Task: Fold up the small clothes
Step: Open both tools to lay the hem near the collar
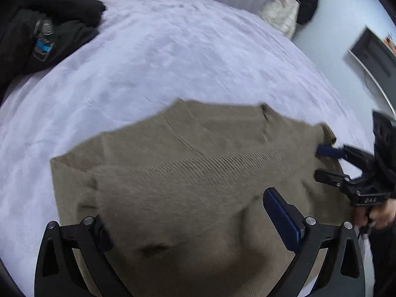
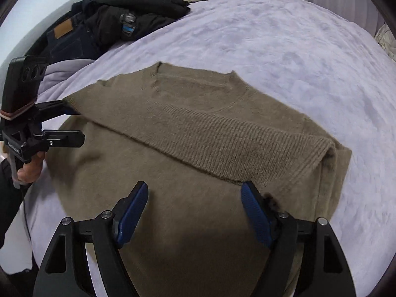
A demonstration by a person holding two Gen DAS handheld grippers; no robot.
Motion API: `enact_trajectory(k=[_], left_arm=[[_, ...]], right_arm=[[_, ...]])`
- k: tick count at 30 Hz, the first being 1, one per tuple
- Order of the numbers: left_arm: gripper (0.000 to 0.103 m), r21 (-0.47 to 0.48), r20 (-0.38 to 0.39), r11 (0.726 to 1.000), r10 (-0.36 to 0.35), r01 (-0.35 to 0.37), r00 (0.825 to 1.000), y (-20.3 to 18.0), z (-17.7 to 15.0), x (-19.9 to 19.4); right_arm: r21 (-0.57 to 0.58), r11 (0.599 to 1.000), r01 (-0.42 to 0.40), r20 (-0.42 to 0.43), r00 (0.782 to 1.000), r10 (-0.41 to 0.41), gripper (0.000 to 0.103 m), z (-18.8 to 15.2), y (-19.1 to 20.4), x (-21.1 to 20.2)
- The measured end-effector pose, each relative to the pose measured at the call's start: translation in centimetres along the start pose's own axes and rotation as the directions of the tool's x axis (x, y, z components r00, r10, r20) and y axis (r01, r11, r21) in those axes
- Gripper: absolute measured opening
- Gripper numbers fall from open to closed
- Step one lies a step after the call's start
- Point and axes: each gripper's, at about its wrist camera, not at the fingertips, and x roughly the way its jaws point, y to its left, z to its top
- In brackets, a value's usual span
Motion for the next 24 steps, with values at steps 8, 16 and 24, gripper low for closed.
enact_trajectory(k=[8,16,24], left_arm=[[0.102,-0.244,0.171,0.959,-0.107,0.147,0.98,4.8,-1.1,-5.3],[0.102,-0.067,0.099,0.984,0.173,-0.167,0.98,-1.7,2.6,2.0],[0.102,-0.321,0.146,0.929,0.239,-0.182,0.96,7.1,-0.1,3.2]], right_arm=[[0.256,0.966,0.018,0.237,0.968,-0.081,0.081,-0.6,-4.3,-4.8],[0.054,0.968,0.246,0.134,0.959,-0.251,0.081,3.7,1.8,0.7],[0.28,0.88,0.383,0.038,0.912,-0.408,0.088,1.8,-6.2,3.4]])
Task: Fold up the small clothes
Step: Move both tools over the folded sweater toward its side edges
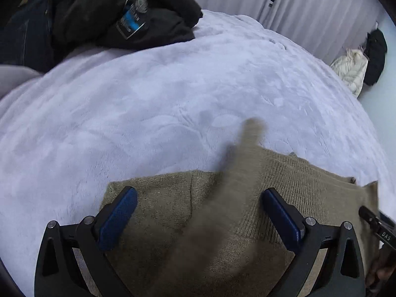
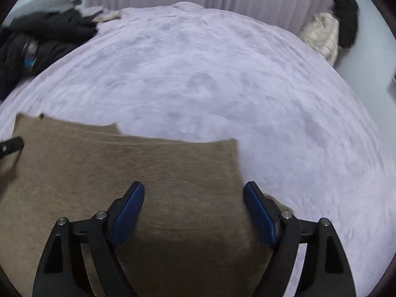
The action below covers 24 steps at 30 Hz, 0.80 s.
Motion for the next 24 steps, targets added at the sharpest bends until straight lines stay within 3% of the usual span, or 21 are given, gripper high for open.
enact_trajectory(k=[2,6,8,10,12,16,18,19,20,22,24], left_arm=[[0.102,-0.04,0.017,0.999,-0.021,0.022,1.0,0.6,0.1,-0.1],[0.102,0.046,-0.019,0.996,0.079,-0.078,0.997,-0.9,0.5,-1.1],[0.102,0.056,0.032,0.994,0.092,-0.094,0.995,-1.0,-0.1,-4.0],[0.102,0.089,0.069,0.992,0.086,-0.092,0.994,-1.3,-1.5,-6.8],[0.102,0.118,0.068,0.992,0.037,-0.045,0.997,-1.8,-3.8,-9.1],[0.102,0.223,-0.019,0.973,-0.062,0.065,0.998,-4.3,-10.1,-10.7],[0.102,0.309,-0.008,0.951,-0.02,0.022,1.0,-5.2,-12.4,-10.8],[0.102,0.34,0.024,0.938,0.06,-0.065,0.998,-4.9,-13.2,-10.5],[0.103,0.336,0.031,0.936,0.102,-0.106,0.994,-4.0,-13.5,-10.0],[0.103,0.271,0.016,0.962,0.04,-0.043,0.999,-1.6,-13.4,-10.4],[0.102,0.236,0.015,0.97,0.05,-0.052,0.999,-0.3,-13.5,-11.1]], right_arm=[[0.07,0.995,-0.068,-0.001,0.998,0.068,0.088,-0.2,-1.5,0.4],[0.01,1.0,0.016,-0.017,1.0,-0.016,0.088,0.1,-0.1,0.1],[0.041,0.998,0.056,0.015,0.998,-0.057,0.088,-0.1,-0.3,-2.6],[0.032,0.999,0.022,0.071,0.997,-0.024,0.089,-1.2,0.1,-6.4],[-0.02,1.0,-0.014,0.079,0.997,0.015,0.09,-2.9,1.3,-9.2],[-0.125,0.986,-0.107,0.063,0.991,0.116,0.09,-8.0,5.0,-12.0],[-0.165,0.981,-0.097,0.05,0.993,0.107,0.09,-10.2,6.6,-11.7],[-0.192,0.978,-0.077,0.028,0.996,0.084,0.09,-11.3,7.0,-11.1],[-0.212,0.976,-0.045,0.019,0.999,0.05,0.09,-12.1,6.8,-10.6],[-0.177,0.984,-0.02,0.05,0.998,0.029,0.09,-13.2,4.8,-10.6],[-0.085,0.996,-0.022,0.047,0.999,0.026,0.091,-13.5,2.1,-11.1]])
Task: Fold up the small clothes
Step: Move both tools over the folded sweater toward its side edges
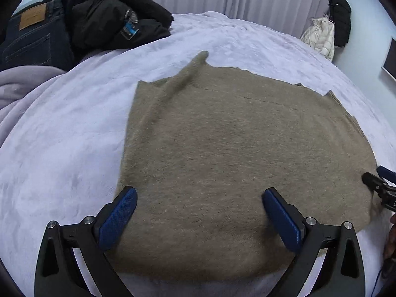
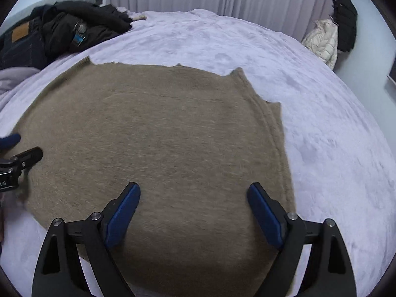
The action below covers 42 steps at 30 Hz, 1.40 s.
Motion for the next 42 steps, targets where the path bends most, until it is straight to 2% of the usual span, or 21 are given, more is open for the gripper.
enact_trajectory(k=[3,5,7,9,11,12,15,16,17,19,21,23,25,27,32,37,42], left_arm=[[0.102,0.0,-0.016,0.999,0.039,-0.039,0.999,-0.4,-0.7,-1.0],[0.102,-0.035,-0.009,0.999,0.04,-0.04,0.999,-1.0,-1.1,-2.3],[0.102,-0.072,0.013,0.997,-0.009,0.01,1.0,-2.0,-1.4,-3.8],[0.102,-0.069,0.027,0.997,-0.03,0.032,0.999,-3.7,-1.5,-4.5],[0.102,-0.039,0.022,0.999,-0.013,0.014,1.0,-4.9,-1.6,-4.3],[0.102,-0.024,0.015,1.0,-0.004,0.005,1.0,-5.2,-1.8,-4.1],[0.102,0.0,-0.037,0.996,0.086,-0.086,0.996,-5.1,-2.4,-2.1],[0.102,-0.006,-0.063,0.995,0.101,-0.101,0.993,-4.5,-2.6,-1.4],[0.103,-0.027,-0.085,0.996,0.081,-0.084,0.993,-3.7,-2.8,-0.9],[0.102,-0.042,-0.076,0.997,0.056,-0.059,0.996,-2.9,-3.1,-1.3],[0.102,-0.012,-0.07,0.997,0.076,-0.077,0.995,-2.9,-3.3,-1.7],[0.102,0.002,-0.069,0.997,0.082,-0.082,0.994,-3.0,-3.4,-2.2],[0.102,0.001,-0.057,0.997,0.078,-0.078,0.995,-3.0,-3.3,-3.0],[0.102,0.001,-0.035,0.997,0.073,-0.073,0.997,-3.0,-3.0,-3.8],[0.102,0.036,0.007,0.998,0.049,-0.05,0.999,-3.9,-0.6,-4.5],[0.102,0.1,0.016,0.993,0.069,-0.07,0.998,-5.5,3.4,-2.2],[0.102,0.103,-0.024,0.994,-0.028,0.031,0.999,-6.9,8.4,1.4]], right_arm=[[0.118,0.993,-0.001,-0.045,0.999,0.006,0.092,-0.5,-2.6,-1.2],[0.134,0.991,0.01,-0.032,0.999,-0.006,0.092,-0.9,-2.5,-2.7],[0.099,0.995,0.006,0.012,1.0,-0.007,0.092,-1.3,-0.9,-4.5],[0.067,0.997,-0.041,0.038,0.999,0.039,0.092,-1.7,1.4,-5.8],[0.008,0.998,-0.062,0.038,0.997,0.062,0.092,-1.9,4.0,-5.6],[-0.032,0.999,-0.04,0.033,0.999,0.041,0.092,-2.0,5.2,-5.3],[-0.124,0.991,0.041,0.03,0.999,-0.038,0.092,-2.5,7.4,-3.6],[-0.121,0.991,0.059,0.008,0.998,-0.059,0.092,-2.8,7.2,-2.8],[-0.099,0.994,0.053,-0.017,0.998,-0.055,0.092,-3.1,6.4,-2.3],[-0.007,1.0,0.011,-0.039,0.999,-0.011,0.092,-3.5,4.0,-2.1],[0.038,0.999,0.026,-0.033,0.999,-0.025,0.092,-3.9,1.8,-2.5],[0.047,0.998,0.042,-0.041,0.998,-0.04,0.092,-4.1,0.2,-2.6],[0.06,0.998,0.013,-0.041,0.999,-0.011,0.092,-4.2,-0.7,-3.1],[0.056,0.997,0.046,-0.029,0.999,-0.044,0.092,-4.1,-0.8,-4.0],[0.046,0.999,0.002,0.022,1.0,-0.003,0.092,-2.4,0.1,-5.5],[-0.016,1.0,-0.001,0.02,1.0,0.001,0.092,0.8,2.3,-3.4],[-0.044,0.999,0.003,-0.011,1.0,-0.003,0.092,5.4,3.9,0.6]])
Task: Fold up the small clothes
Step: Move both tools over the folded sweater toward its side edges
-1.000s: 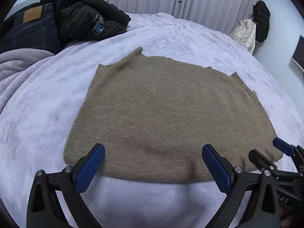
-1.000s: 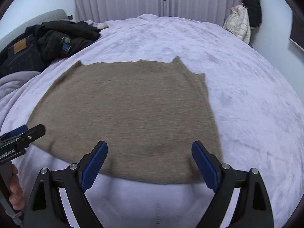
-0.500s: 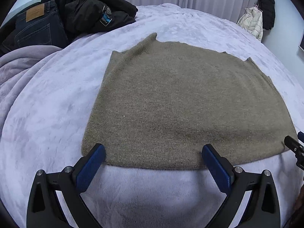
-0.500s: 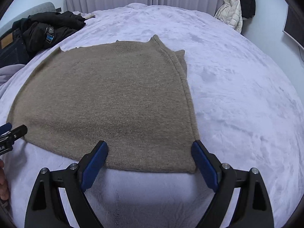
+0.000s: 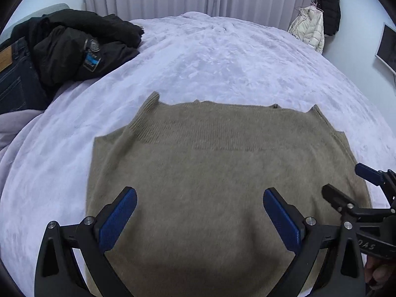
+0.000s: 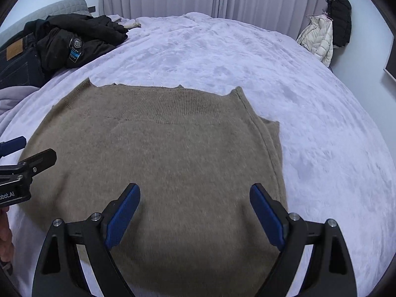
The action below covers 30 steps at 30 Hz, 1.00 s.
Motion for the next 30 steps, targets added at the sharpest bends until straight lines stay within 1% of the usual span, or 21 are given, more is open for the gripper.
enact_trajectory(k=[1,3,6,9,10,12,13,14,15,16,18,20,22,23,24,25,26,27,28,29,30], left_arm=[[0.102,0.013,-0.002,1.0,-0.016,0.016,1.0,-0.2,1.1,0.9],[0.102,0.011,-0.011,1.0,-0.007,0.007,1.0,-0.2,3.0,2.9],[0.102,-0.037,-0.042,0.999,-0.003,0.001,0.999,1.1,5.1,6.2],[0.102,-0.085,-0.101,0.996,0.028,-0.037,0.994,3.3,5.6,9.4],[0.102,-0.091,-0.092,0.995,0.038,-0.047,0.995,4.1,5.5,9.8],[0.102,-0.107,-0.064,0.994,0.004,-0.011,0.998,5.5,5.3,9.7],[0.102,-0.115,-0.058,0.993,-0.024,0.017,0.998,6.0,5.1,9.7],[0.102,-0.116,-0.055,0.993,-0.045,0.038,0.997,6.4,5.0,9.6],[0.102,-0.109,-0.053,0.993,-0.061,0.055,0.997,6.6,4.9,9.4],[0.102,-0.1,-0.051,0.993,-0.064,0.059,0.997,6.7,4.9,9.1],[0.102,-0.085,-0.044,0.996,-0.044,0.04,0.998,6.9,4.8,7.8],[0.102,-0.094,0.003,0.996,0.002,-0.001,1.0,7.3,4.7,5.8],[0.102,-0.145,0.011,0.989,-0.033,0.034,0.999,8.1,5.0,5.2],[0.102,-0.175,-0.015,0.983,-0.067,0.064,0.998,8.0,5.2,5.5],[0.102,-0.193,-0.041,0.979,-0.081,0.072,0.996,7.7,5.3,6.0],[0.102,-0.19,-0.06,0.98,-0.065,0.052,0.996,7.2,5.3,6.4],[0.102,-0.163,-0.085,0.986,0.0,-0.014,0.996,6.4,5.1,7.1],[0.102,-0.13,-0.137,0.984,0.105,-0.123,0.985,5.9,4.8,8.1],[0.103,-0.109,-0.196,0.972,0.184,-0.208,0.963,5.6,4.1,9.1],[0.103,-0.118,-0.202,0.972,0.176,-0.203,0.963,5.8,3.6,9.1],[0.103,-0.134,-0.185,0.973,0.162,-0.188,0.969,6.0,3.1,8.3]], right_arm=[[-0.003,1.0,0.007,-0.008,1.0,-0.007,0.092,1.0,0.2,0.9],[-0.016,1.0,0.019,-0.012,1.0,-0.019,0.092,2.9,0.6,2.5],[-0.042,0.998,0.049,-0.003,0.999,-0.049,0.092,5.5,0.7,4.5],[-0.041,0.998,0.05,-0.016,0.999,-0.051,0.092,7.3,0.1,6.9],[-0.03,0.998,0.064,-0.027,0.998,-0.064,0.092,7.6,-0.4,7.9],[0.001,0.991,0.134,-0.047,0.99,-0.134,0.092,7.6,-1.9,9.4],[0.049,0.986,0.162,-0.068,0.985,-0.158,0.092,7.4,-3.5,10.2],[0.121,0.984,0.131,-0.082,0.989,-0.122,0.092,7.1,-5.2,10.6],[0.212,0.975,0.062,-0.083,0.996,-0.045,0.093,6.7,-6.9,10.8],[0.275,0.961,0.013,-0.072,0.997,0.007,0.093,6.4,-8.2,10.8],[0.277,0.961,0.018,-0.06,0.998,-0.001,0.093,6.5,-8.6,10.1],[0.255,0.965,0.058,-0.057,0.997,-0.045,0.093,6.6,-7.9,8.7],[0.239,0.97,0.039,-0.007,0.999,-0.039,0.094,7.0,-6.6,6.9],[0.233,0.972,0.025,0.008,1.0,-0.027,0.095,7.5,-5.7,6.5],[0.222,0.975,0.014,0.007,1.0,-0.016,0.095,8.2,-4.5,6.6],[0.203,0.979,0.006,-0.01,1.0,-0.004,0.095,8.9,-3.1,7.0],[0.175,0.984,-0.011,-0.039,0.999,0.018,0.095,9.6,-1.6,7.8],[0.14,0.99,-0.022,-0.079,0.996,0.033,0.095,10.1,0.0,9.0],[0.115,0.993,-0.01,-0.122,0.992,0.024,0.095,10.2,1.2,10.2],[0.088,0.996,0.024,-0.177,0.984,-0.008,0.095,9.9,2.3,11.5],[0.057,0.997,0.06,-0.183,0.982,-0.049,0.095,9.4,3.1,12.1]])
